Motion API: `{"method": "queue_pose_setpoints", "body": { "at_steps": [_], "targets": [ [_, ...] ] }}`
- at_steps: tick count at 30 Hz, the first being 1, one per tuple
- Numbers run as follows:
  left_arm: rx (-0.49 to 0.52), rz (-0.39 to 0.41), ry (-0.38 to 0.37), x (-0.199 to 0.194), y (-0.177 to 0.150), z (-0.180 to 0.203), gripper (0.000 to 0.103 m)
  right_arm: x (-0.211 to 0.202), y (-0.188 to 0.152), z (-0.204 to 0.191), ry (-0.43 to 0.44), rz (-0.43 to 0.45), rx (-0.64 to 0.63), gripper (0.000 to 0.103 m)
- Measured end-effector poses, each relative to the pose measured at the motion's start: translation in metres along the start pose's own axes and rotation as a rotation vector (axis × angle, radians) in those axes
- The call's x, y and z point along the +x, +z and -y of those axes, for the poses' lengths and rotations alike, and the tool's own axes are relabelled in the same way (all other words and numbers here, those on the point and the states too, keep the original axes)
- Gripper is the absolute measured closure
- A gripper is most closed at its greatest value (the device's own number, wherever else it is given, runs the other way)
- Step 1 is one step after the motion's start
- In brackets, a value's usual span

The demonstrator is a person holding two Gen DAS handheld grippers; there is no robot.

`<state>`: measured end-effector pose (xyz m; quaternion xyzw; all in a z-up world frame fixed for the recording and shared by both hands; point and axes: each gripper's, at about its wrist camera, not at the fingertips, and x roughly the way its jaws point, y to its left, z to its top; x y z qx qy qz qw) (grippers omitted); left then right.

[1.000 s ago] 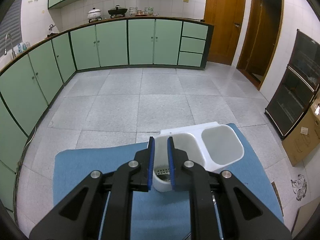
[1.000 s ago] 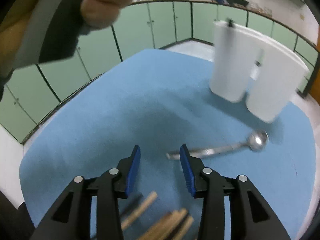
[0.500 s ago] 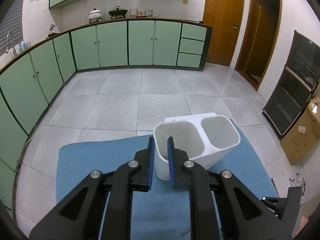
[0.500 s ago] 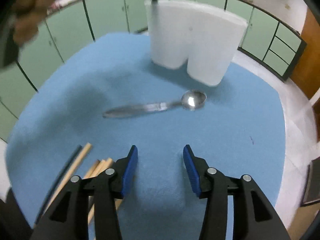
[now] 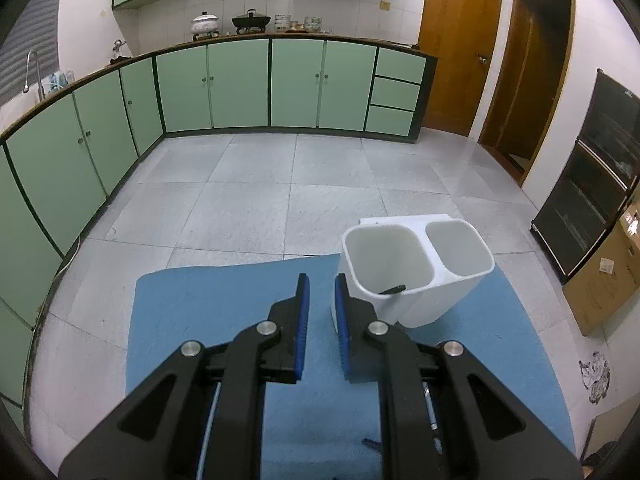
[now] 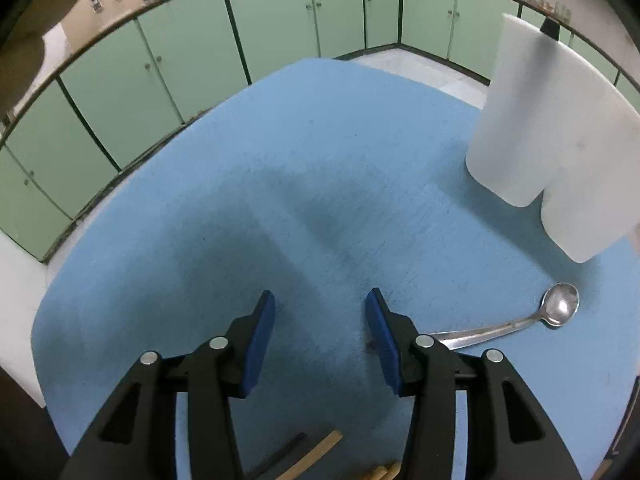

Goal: Organize utensils

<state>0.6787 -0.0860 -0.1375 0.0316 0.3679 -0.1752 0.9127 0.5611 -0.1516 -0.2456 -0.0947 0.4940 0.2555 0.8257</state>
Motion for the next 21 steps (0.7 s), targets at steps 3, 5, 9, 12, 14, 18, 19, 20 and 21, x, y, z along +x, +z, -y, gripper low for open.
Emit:
{"method": "queue_pose_setpoints", "body": {
  "at_steps": [3, 5, 9, 12, 14, 18, 19, 20, 21],
  "targets": [
    [-0.005, 0.005, -0.002, -0.004, -0.001, -0.002, 0.09, -0.011, -0.013, 0.017, -0.038, -0.035, 0.005, 0.055],
    [-0.024, 0.012, -0.01, -0.008, -0.002, -0.005, 0.09, -0.023, -0.03, 0.033, -0.064, -0.051, 0.022, 0.055],
    [-0.049, 0.027, -0.034, -0.02, -0.016, -0.007, 0.088, -0.045, -0.069, 0.07, -0.118, -0.049, 0.099, 0.053],
    [-0.064, 0.033, -0.044, -0.029, -0.029, -0.008, 0.083, -0.07, -0.091, 0.095, -0.14, 0.01, 0.189, 0.053],
    [-0.067, 0.037, -0.047, -0.036, -0.039, -0.006, 0.083, -0.081, -0.103, 0.097, -0.155, 0.067, 0.238, 0.053],
    [-0.099, 0.04, -0.074, -0.046, -0.058, -0.006, 0.083, -0.099, -0.134, 0.09, -0.194, 0.192, 0.325, 0.053],
    [-0.1, 0.039, -0.081, -0.048, -0.064, -0.005, 0.082, -0.098, -0.136, 0.09, -0.199, 0.208, 0.331, 0.053],
    [-0.098, 0.038, -0.083, -0.049, -0.068, -0.003, 0.082, -0.094, -0.139, 0.088, -0.189, 0.221, 0.341, 0.053],
    [-0.095, 0.037, -0.085, -0.049, -0.072, -0.001, 0.081, -0.086, -0.143, 0.087, -0.199, 0.218, 0.342, 0.053]
  ]
}}
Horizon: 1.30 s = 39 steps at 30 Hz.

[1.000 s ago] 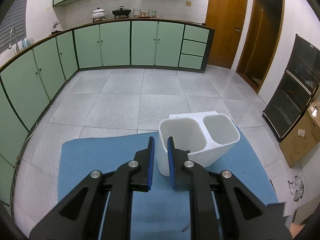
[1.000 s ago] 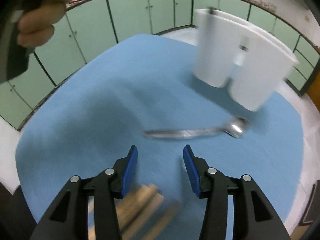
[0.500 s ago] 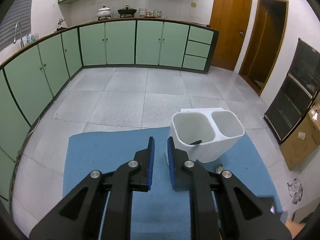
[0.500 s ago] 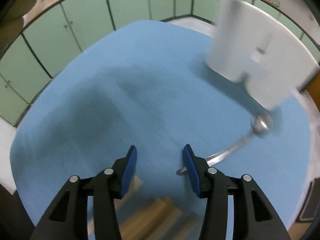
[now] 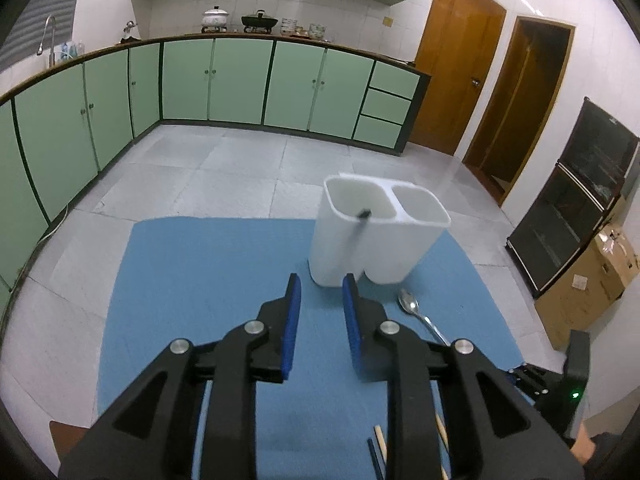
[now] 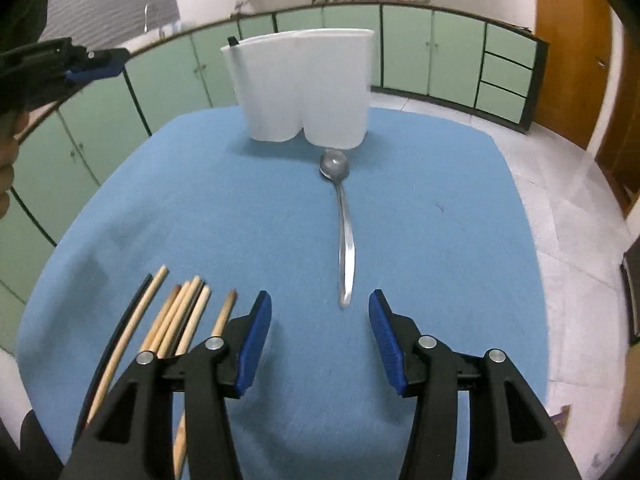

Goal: Organize utensils

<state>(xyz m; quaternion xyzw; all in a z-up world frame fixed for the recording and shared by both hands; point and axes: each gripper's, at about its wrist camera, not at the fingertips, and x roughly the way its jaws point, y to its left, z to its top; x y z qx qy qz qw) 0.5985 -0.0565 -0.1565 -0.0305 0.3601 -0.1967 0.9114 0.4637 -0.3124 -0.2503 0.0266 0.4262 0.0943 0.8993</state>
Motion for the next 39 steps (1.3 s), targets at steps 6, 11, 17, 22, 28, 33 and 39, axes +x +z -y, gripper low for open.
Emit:
{"method": "queue_pose_setpoints", "body": {
  "at_steps": [6, 11, 17, 22, 28, 33, 39],
  "targets": [
    [0.02, -0.012, -0.011, 0.001, -0.014, 0.007, 0.079, 0.012, 0.018, 0.02, -0.005, 0.021, 0.04, 0.06],
    [0.015, -0.009, -0.029, 0.003, -0.017, 0.006, 0.077, 0.016, 0.017, 0.019, -0.037, -0.012, 0.02, 0.08],
    [0.003, -0.011, -0.038, -0.001, -0.021, 0.005, 0.073, 0.024, 0.021, 0.02, -0.02, -0.026, -0.005, 0.095],
    [0.018, 0.001, -0.033, -0.013, -0.019, 0.004, 0.073, -0.005, 0.036, 0.021, 0.018, 0.006, 0.024, 0.095],
    [0.009, 0.008, -0.038, -0.023, -0.021, 0.001, 0.073, -0.043, 0.068, 0.013, 0.031, 0.062, -0.007, 0.096],
    [0.01, 0.009, -0.043, -0.027, -0.025, 0.003, 0.07, -0.053, 0.088, 0.006, 0.027, 0.079, -0.034, 0.101],
    [0.008, 0.004, -0.047, -0.025, -0.027, 0.001, 0.07, -0.06, 0.101, -0.001, 0.011, 0.083, -0.08, 0.102]
  ]
}}
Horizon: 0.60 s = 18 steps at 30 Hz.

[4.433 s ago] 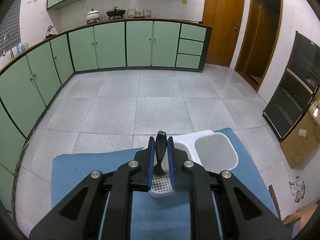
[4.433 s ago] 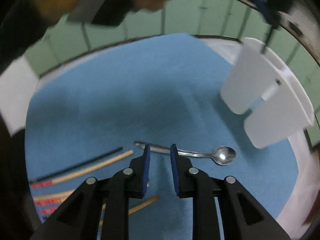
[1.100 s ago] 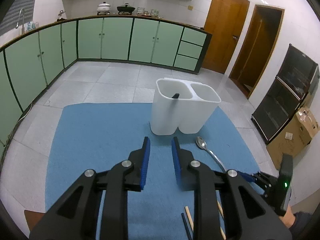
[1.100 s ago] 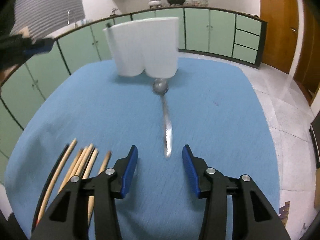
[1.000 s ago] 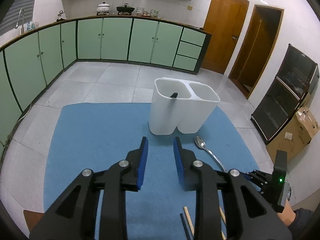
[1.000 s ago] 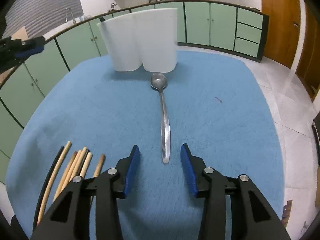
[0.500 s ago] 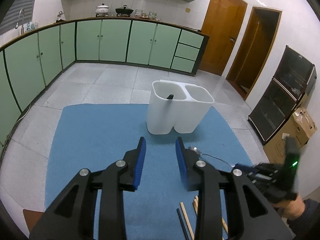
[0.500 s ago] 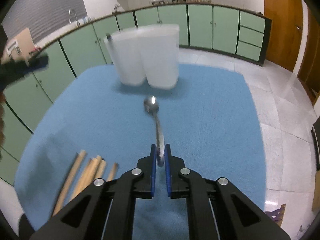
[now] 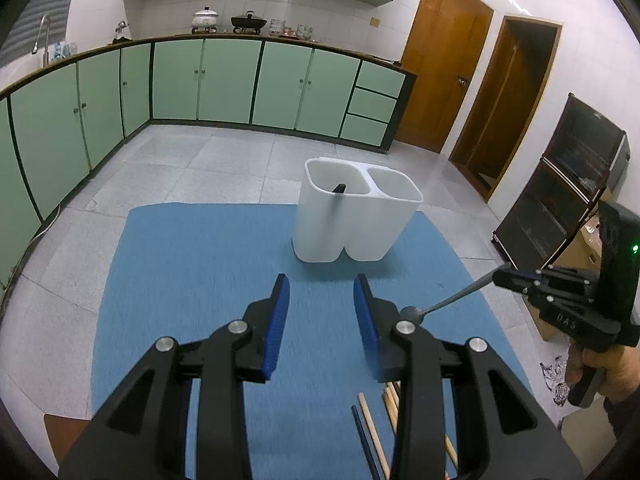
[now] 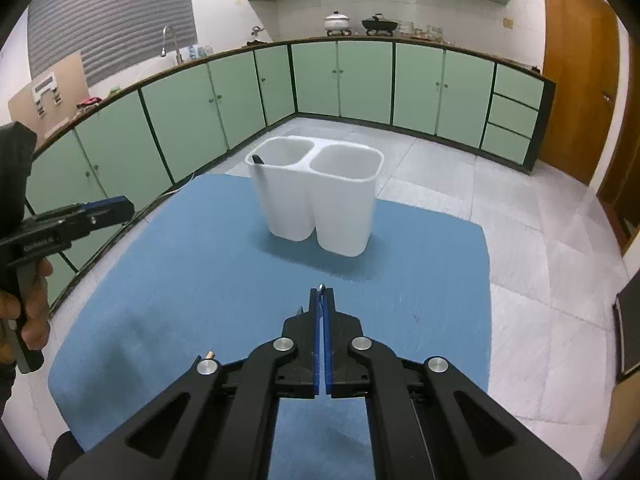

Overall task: Organize utensils
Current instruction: 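Carry the metal spoon into the white holder and open the right gripper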

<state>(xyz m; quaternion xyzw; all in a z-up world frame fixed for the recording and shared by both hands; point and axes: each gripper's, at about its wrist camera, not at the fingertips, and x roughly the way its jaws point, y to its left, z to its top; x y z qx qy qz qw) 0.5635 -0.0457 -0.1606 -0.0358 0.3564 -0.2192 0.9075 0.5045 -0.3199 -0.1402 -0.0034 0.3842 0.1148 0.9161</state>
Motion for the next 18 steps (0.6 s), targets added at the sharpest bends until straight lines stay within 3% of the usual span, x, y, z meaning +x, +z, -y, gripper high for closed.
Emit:
{"method": "queue_pose_setpoints", "body": {
  "at_steps": [6, 12, 18],
  "targets": [
    [-0.002, 0.001, -0.005, 0.001, -0.002, -0.001, 0.07, -0.02, 0.037, 0.003, -0.022, 0.041, -0.023, 0.102],
    [-0.012, 0.016, -0.011, -0.002, -0.002, -0.003, 0.065, -0.041, 0.118, 0.008, -0.053, 0.137, -0.03, 0.102],
    [-0.004, 0.017, -0.012, -0.002, -0.003, -0.005, 0.062, -0.003, 0.155, 0.01, -0.128, 0.144, -0.04, 0.102]
  ]
}}
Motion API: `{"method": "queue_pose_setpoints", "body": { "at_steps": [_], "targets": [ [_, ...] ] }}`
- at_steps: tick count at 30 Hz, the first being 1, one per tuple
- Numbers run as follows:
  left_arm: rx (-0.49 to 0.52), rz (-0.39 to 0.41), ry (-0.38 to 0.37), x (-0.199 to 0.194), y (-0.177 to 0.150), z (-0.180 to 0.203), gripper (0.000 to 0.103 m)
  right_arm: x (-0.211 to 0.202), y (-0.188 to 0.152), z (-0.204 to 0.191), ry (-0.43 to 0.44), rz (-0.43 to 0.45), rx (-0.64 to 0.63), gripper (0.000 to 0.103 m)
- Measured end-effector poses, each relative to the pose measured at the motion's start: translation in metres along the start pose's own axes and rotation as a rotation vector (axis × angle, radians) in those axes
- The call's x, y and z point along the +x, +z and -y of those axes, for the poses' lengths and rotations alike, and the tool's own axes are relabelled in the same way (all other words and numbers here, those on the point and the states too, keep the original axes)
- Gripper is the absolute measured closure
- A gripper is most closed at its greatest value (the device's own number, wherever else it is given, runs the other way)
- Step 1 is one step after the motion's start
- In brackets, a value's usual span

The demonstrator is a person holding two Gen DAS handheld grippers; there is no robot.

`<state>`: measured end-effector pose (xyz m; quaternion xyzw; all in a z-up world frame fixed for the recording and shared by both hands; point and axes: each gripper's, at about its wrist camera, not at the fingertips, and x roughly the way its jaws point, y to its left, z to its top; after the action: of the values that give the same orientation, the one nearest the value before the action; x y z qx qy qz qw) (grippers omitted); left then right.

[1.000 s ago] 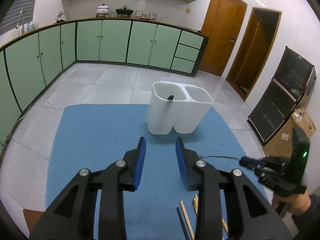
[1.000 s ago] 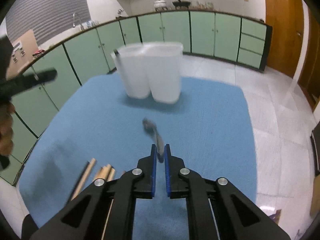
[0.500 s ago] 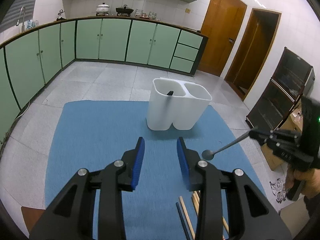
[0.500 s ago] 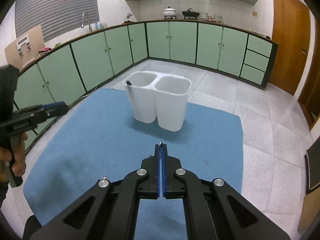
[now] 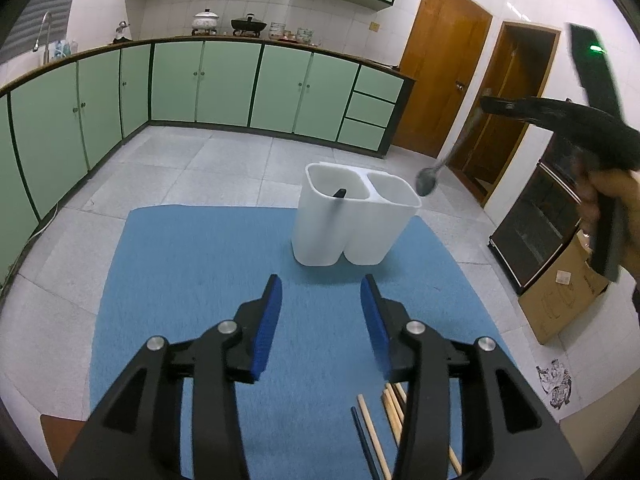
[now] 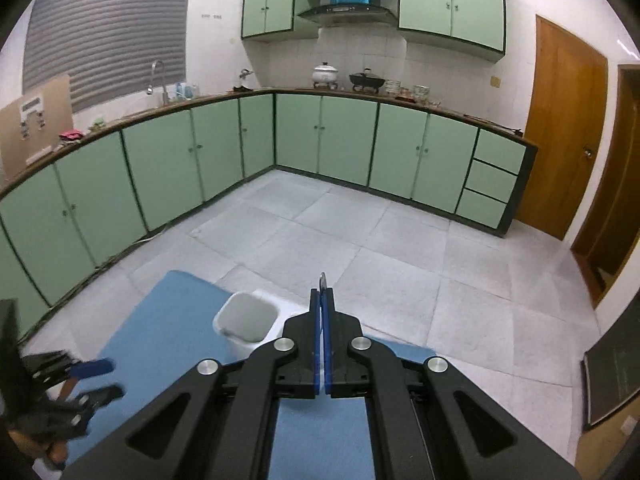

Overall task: Organize utensils
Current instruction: 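Carry the metal spoon into the white holder and open the right gripper, then grasp the black chopstick end with the left gripper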

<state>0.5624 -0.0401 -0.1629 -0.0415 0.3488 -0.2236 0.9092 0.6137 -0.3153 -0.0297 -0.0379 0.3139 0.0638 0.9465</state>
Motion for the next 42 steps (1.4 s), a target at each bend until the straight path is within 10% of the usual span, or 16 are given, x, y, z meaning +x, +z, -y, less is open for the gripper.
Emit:
{"method": "queue_pose_setpoints", "body": {
  "at_steps": [9, 20, 31, 42],
  "targets": [
    [-0.007, -0.022, 0.021, 0.003, -0.009, -0.006, 0.057, 0.039, -0.024, -0.005, -0.009, -0.042, -0.003, 0.092],
    [0.04, 0.034, 0.093, -0.073, -0.035, 0.013, 0.037, -0.104, -0.12, -0.01, 0.073, 0.057, 0.038, 0.071],
    [0.038, 0.033, 0.17, -0.161, -0.174, 0.052, 0.023, -0.218, -0.309, -0.056, 0.081, 0.047, 0.143, 0.069],
    [0.163, -0.079, 0.178, -0.154, -0.286, 0.113, 0.028, -0.206, -0.401, -0.105, 0.084, -0.042, 0.179, 0.069]
  ]
}}
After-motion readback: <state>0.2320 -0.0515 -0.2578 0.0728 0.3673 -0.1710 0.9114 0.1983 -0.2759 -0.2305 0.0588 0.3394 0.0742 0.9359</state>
